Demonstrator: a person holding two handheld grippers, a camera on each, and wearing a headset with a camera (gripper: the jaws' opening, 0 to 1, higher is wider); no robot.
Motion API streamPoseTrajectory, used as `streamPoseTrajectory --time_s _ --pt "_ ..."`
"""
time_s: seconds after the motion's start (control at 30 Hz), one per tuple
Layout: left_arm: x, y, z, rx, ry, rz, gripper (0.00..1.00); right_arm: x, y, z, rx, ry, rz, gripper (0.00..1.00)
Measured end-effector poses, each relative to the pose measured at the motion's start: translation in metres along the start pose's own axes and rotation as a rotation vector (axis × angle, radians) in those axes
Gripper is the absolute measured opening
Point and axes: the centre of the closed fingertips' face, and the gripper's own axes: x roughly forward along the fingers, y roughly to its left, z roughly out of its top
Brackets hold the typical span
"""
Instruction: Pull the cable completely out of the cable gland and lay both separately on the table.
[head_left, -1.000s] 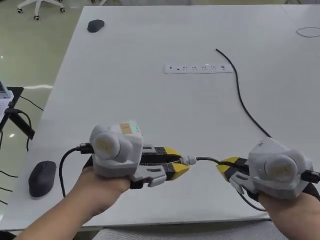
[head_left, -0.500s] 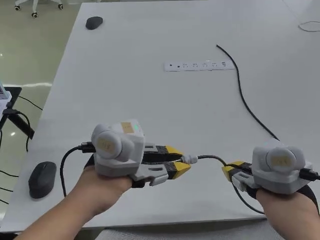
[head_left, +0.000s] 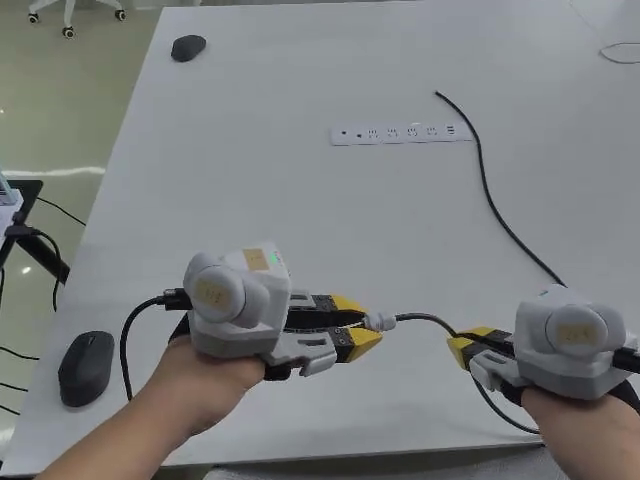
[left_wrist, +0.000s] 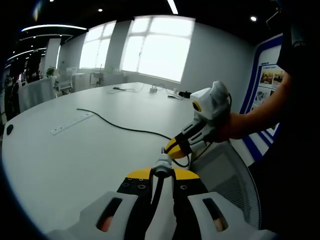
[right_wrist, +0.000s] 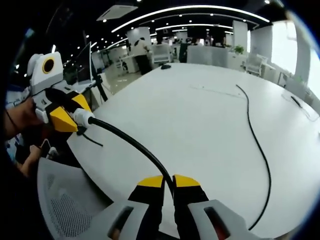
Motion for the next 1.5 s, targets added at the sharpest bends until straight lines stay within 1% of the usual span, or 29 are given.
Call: streamPoseTrajectory --time_s 0.03,0.13,0.3,0.43,0.47,0.5,0.53,0.57,0.6,0.63,0.67,0.73,0.83,0.87,0.9,0.93,0.97,1.07,1.13,1.2,1.27,1.3,1.37,1.43,1.5 --pt "0.0 0.001 0.0 0.001 0.0 0.0 0.15 0.0 0.0 0.002 -0.007 -0.009 -0.002 0.01" --pt "-0.002 0.005 0.002 -0.005 -0.008 0.009 0.15 0.0 0.002 0.002 -0.005 -0.009 0.002 0.02" --pt "-0.003 0.008 0.003 -0.013 -0.011 0.009 0.15 -0.001 0.002 0.004 -0.024 0.0 0.0 0.02" --pt "-0.004 0.012 0.006 -0.026 -0.024 0.008 0.15 -0.003 0.004 0.008 -0.053 0.004 0.001 0.03" --pt "-0.005 0.012 0.007 -0.028 -0.028 0.01 0.15 -0.003 0.006 0.009 -0.072 0.006 0.011 0.06" --pt "-0.004 0.012 0.007 -0.028 -0.027 0.009 0.15 -0.004 0.007 0.01 -0.082 0.006 0.008 0.09" --pt "-0.004 0.011 0.006 -0.022 -0.023 0.008 0.15 -0.004 0.009 0.012 -0.113 -0.003 0.018 0.12" --pt "-0.004 0.011 0.006 -0.02 -0.021 0.007 0.15 -0.004 0.016 0.013 -0.157 -0.002 0.056 0.17" --pt "-0.003 0.01 0.005 -0.02 -0.019 0.004 0.15 -0.005 0.017 0.014 -0.184 -0.005 0.048 0.2" --pt "-0.003 0.009 0.004 -0.023 -0.015 -0.001 0.15 -0.006 0.019 0.019 -0.24 -0.019 0.047 0.23" --pt "-0.002 0.008 0.002 -0.022 -0.009 -0.003 0.15 -0.008 0.023 0.021 -0.263 -0.019 0.064 0.26" --pt "-0.002 0.006 -0.001 -0.013 -0.002 -0.005 0.15 -0.011 0.028 0.028 -0.316 -0.029 0.073 0.28" --pt "-0.002 0.005 -0.003 -0.016 0.001 -0.01 0.15 -0.016 0.039 0.038 -0.376 -0.05 0.104 0.27" --pt "-0.002 0.004 -0.004 -0.018 0.002 -0.011 0.15 -0.018 0.045 0.042 -0.414 -0.059 0.117 0.27" --pt "-0.001 0.004 -0.004 -0.02 0.003 -0.011 0.15 -0.019 0.047 0.045 -0.442 -0.065 0.117 0.27" --pt "-0.001 0.004 -0.005 -0.021 0.005 -0.012 0.15 -0.02 0.054 0.047 -0.476 -0.067 0.134 0.26" --pt "-0.001 0.004 -0.005 -0.02 0.005 -0.012 0.15 -0.02 0.058 0.047 -0.483 -0.063 0.147 0.26" --pt "0.0 0.002 -0.006 -0.021 0.012 -0.02 0.15 -0.022 0.068 0.055 -0.526 -0.085 0.157 0.23" --pt "0.0 0.001 -0.008 -0.006 0.021 -0.019 0.15 -0.023 0.075 0.057 -0.556 -0.092 0.174 0.2" --pt "0.0 0.0 -0.009 -0.012 0.022 -0.023 0.15 -0.021 0.08 0.056 -0.586 -0.084 0.183 0.18" --pt "0.0 -0.001 -0.01 -0.013 0.024 -0.024 0.15 -0.019 0.084 0.054 -0.586 -0.078 0.197 0.14" --pt "0.001 -0.001 -0.011 -0.011 0.028 -0.024 0.15 -0.018 0.086 0.053 -0.59 -0.072 0.202 0.13" --pt "0.001 -0.002 -0.012 -0.011 0.028 -0.025 0.15 -0.016 0.087 0.052 -0.618 -0.069 0.198 0.12" --pt "0.0 -0.002 -0.011 -0.001 0.025 -0.023 0.15 -0.016 0.089 0.053 -0.631 -0.071 0.202 0.1" --pt "0.0 -0.004 -0.01 -0.005 0.022 -0.027 0.15 -0.016 0.092 0.052 -0.652 -0.073 0.204 0.09"
